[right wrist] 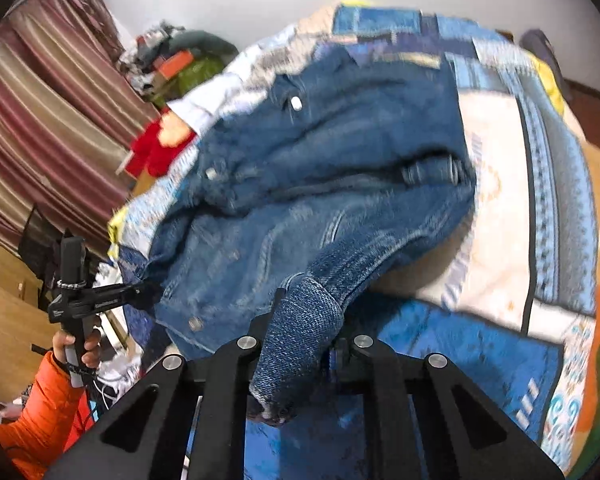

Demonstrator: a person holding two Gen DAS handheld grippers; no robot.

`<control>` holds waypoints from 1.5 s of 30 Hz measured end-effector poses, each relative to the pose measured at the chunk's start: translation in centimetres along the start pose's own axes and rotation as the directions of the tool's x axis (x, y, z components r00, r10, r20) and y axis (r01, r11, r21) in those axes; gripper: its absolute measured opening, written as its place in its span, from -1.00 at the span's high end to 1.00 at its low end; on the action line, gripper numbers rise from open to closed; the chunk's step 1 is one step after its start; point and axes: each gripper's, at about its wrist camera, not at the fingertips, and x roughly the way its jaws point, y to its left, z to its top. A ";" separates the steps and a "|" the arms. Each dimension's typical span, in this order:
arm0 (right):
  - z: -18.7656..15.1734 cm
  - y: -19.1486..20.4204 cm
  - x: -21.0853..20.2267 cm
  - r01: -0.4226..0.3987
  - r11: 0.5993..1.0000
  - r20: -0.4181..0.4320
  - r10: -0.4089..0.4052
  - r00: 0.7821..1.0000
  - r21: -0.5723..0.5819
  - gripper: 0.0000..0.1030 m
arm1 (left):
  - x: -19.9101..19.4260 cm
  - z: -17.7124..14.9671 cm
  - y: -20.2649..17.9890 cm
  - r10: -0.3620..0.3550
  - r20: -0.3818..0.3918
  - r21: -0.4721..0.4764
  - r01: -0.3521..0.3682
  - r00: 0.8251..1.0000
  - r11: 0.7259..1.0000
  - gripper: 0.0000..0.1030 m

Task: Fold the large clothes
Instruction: 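Grasp the jacket cuff with the right gripper while the left gripper holds the hem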

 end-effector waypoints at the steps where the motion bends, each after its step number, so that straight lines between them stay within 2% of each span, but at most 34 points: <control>1: 0.6 0.2 -0.4 -0.004 1.000 0.019 0.004 1.000 -0.007 0.78 | -0.7 0.9 -0.1 -0.012 0.017 0.002 0.012 1.000 1.000 0.65; 5: 3.5 0.7 -1.8 -0.003 1.000 0.098 0.005 0.995 -0.022 0.80 | -4.7 6.2 -1.4 -0.073 0.145 0.005 0.073 0.987 0.997 0.67; 9: 7.3 -0.4 -2.8 0.007 1.000 0.168 -0.007 0.986 0.000 0.81 | -6.1 11.8 -0.9 -0.065 0.219 -0.020 0.071 0.974 0.997 0.68; 11: 9.8 -1.5 -2.6 0.020 1.000 0.196 -0.024 0.980 0.021 0.81 | -5.7 15.0 -0.2 -0.032 0.240 -0.060 0.048 0.970 0.997 0.68; 14: 13.7 -3.5 -1.2 0.023 0.997 0.207 -0.038 0.978 0.075 0.81 | -3.2 19.0 0.7 0.016 0.246 -0.121 0.014 0.969 0.993 0.68; 18: 19.3 -6.2 3.1 0.072 0.989 0.190 -0.096 0.977 0.129 0.81 | 1.5 23.5 2.1 0.101 0.230 -0.158 -0.065 0.968 0.985 0.68; 22: 23.4 -9.1 9.2 0.118 0.976 0.128 -0.142 0.981 0.181 0.81 | 8.9 26.6 4.1 0.166 0.132 -0.217 -0.135 0.977 0.967 0.67; 26: 25.0 -12.2 14.9 0.140 0.967 0.054 -0.154 0.987 0.212 0.81 | 14.0 26.8 5.7 0.212 0.056 -0.233 -0.194 0.976 0.953 0.63; 29: 25.5 -13.8 16.7 0.116 0.971 0.007 -0.121 0.993 0.210 0.80 | 15.6 26.6 6.4 0.215 0.053 -0.218 -0.199 0.975 0.955 0.59; 31: 25.7 -14.8 16.6 0.050 0.975 -0.007 -0.050 0.999 0.214 0.80 | 15.7 26.5 6.4 0.212 0.054 -0.207 -0.196 0.976 0.959 0.58; 34: 25.7 -15.3 15.9 0.005 0.983 -0.037 0.002 0.999 0.185 0.79 | 15.7 26.6 6.0 0.220 0.040 -0.182 -0.210 0.975 0.961 0.56; 38: 25.3 -14.4 14.4 0.013 0.994 -0.057 -0.007 0.998 0.108 0.76 | 15.9 26.9 5.4 0.245 0.021 -0.148 -0.240 0.969 0.960 0.55; 42: 24.9 -14.5 12.4 -0.032 0.990 -0.037 0.037 0.999 0.140 0.76 | 16.3 27.2 4.6 0.278 -0.001 -0.114 -0.276 0.961 0.954 0.53; 45: 24.5 -14.3 11.4 -0.023 0.992 -0.048 0.029 0.998 0.123 0.76 | 16.6 27.3 3.9 0.306 -0.015 -0.082 -0.306 0.952 0.948 0.53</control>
